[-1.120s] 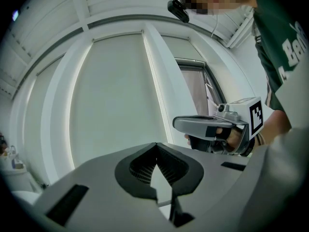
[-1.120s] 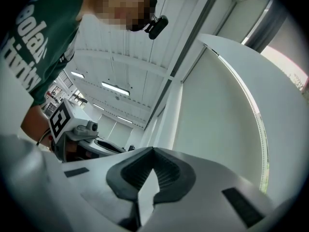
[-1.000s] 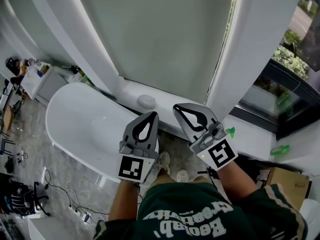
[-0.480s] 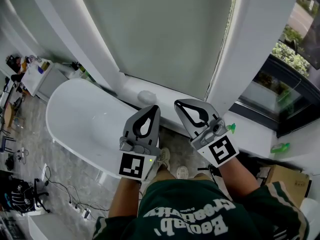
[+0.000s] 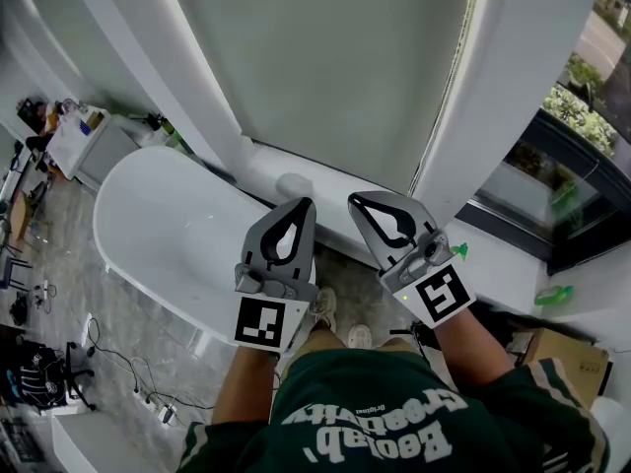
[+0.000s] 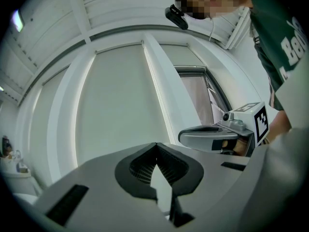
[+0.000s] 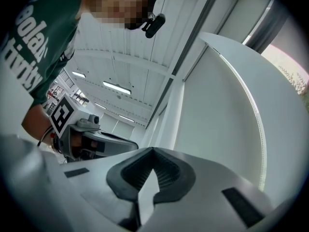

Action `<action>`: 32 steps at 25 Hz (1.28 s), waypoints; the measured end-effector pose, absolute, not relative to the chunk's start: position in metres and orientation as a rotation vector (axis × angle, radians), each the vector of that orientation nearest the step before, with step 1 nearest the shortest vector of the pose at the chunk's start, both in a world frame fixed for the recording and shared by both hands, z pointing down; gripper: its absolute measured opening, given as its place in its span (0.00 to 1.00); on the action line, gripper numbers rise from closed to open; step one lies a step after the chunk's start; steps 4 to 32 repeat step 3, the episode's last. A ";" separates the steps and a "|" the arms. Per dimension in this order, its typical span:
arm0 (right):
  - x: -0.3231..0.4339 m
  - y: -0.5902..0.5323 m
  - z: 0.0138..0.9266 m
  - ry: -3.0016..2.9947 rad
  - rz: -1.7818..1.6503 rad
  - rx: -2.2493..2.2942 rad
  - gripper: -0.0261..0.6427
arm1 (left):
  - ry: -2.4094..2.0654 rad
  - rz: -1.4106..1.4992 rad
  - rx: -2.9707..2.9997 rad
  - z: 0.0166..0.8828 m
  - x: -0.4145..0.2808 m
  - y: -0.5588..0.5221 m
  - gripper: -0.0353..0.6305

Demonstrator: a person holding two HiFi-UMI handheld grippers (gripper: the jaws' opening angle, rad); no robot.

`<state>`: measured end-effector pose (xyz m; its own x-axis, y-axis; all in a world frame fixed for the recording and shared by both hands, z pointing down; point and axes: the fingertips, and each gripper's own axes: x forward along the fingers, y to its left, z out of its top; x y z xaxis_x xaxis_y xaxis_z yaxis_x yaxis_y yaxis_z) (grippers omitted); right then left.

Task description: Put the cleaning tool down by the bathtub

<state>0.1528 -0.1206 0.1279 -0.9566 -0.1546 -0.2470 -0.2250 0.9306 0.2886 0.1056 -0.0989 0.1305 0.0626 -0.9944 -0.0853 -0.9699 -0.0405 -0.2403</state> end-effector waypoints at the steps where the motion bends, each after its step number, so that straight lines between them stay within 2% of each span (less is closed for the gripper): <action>1: 0.152 -0.121 0.128 2.868 0.466 -0.288 0.06 | 2.005 -0.144 -2.102 0.129 0.104 -0.098 0.07; 32: 0.151 -0.120 0.127 2.868 0.465 -0.293 0.06 | 2.020 -0.128 -2.098 0.128 0.100 -0.096 0.07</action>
